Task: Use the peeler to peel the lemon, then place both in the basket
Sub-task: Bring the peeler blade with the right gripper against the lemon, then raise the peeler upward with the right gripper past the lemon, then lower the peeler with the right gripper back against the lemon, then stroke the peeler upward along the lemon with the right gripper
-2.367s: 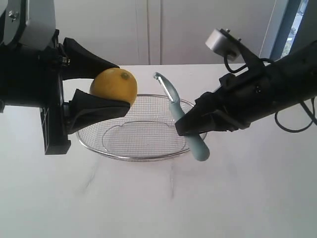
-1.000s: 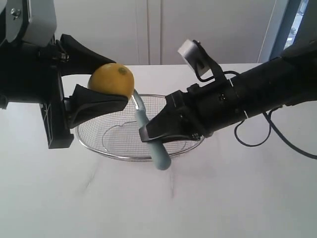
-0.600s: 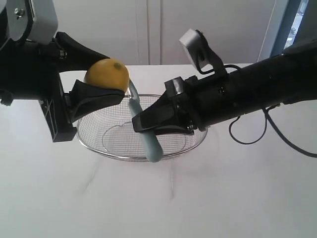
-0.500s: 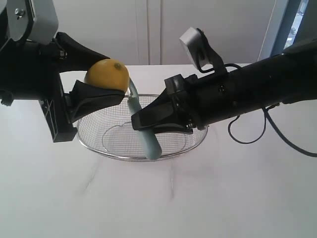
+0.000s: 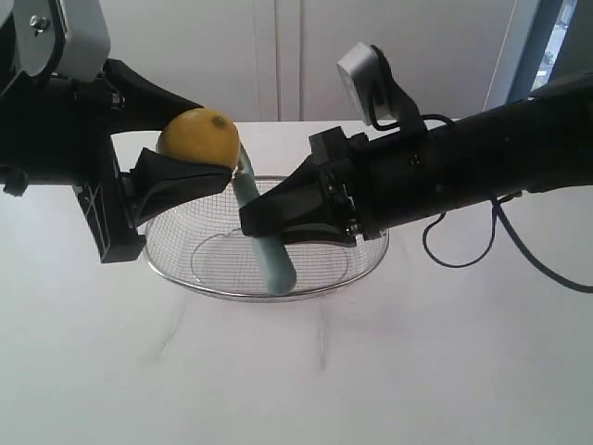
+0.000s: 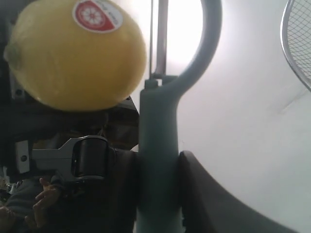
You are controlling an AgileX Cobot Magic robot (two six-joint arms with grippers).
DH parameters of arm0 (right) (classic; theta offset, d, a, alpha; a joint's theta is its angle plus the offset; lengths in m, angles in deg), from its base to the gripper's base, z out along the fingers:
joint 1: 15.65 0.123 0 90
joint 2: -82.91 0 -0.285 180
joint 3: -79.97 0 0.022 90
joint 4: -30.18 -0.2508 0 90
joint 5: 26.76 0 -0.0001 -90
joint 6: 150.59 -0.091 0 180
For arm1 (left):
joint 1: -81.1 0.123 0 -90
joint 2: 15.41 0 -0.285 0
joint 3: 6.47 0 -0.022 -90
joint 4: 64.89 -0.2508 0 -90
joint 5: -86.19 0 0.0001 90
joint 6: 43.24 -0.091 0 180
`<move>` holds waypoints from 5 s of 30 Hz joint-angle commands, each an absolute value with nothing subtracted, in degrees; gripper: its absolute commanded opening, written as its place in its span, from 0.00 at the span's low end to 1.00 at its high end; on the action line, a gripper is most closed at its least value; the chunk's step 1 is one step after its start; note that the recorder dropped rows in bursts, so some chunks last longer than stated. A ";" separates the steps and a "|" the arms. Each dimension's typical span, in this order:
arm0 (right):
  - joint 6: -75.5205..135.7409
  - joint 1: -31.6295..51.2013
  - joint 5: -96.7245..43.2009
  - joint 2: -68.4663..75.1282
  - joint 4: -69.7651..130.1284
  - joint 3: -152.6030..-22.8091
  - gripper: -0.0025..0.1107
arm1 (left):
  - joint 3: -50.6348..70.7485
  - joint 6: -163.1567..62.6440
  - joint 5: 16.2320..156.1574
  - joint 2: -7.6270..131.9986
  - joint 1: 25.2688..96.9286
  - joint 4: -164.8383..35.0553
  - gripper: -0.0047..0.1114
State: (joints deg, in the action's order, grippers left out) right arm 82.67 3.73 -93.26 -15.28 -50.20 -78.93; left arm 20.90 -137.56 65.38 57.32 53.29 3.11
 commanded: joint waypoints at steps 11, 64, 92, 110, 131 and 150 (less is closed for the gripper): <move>84.64 3.69 -91.77 -12.35 -50.35 -78.73 0.02 | 20.99 -136.89 65.76 57.13 53.04 5.10 0.04; 84.92 7.98 -87.25 -11.72 -46.98 -76.43 0.02 | 20.99 -136.43 65.62 57.13 53.04 4.89 0.04; 85.75 7.73 -86.68 -10.83 -47.97 -77.04 0.02 | 20.99 -136.43 65.62 57.13 53.04 4.89 0.04; 85.75 1.06 -85.53 -3.45 -47.75 -77.04 0.02 | 20.99 -136.43 65.40 57.13 53.04 4.89 0.04; 75.53 6.55 -71.38 -0.26 -27.40 -77.95 0.02 | 20.99 -136.43 65.40 57.13 53.04 4.89 0.04; 71.52 14.57 -64.70 -2.51 -23.92 -79.52 0.02 | 20.99 -136.43 65.53 57.13 53.04 4.89 0.04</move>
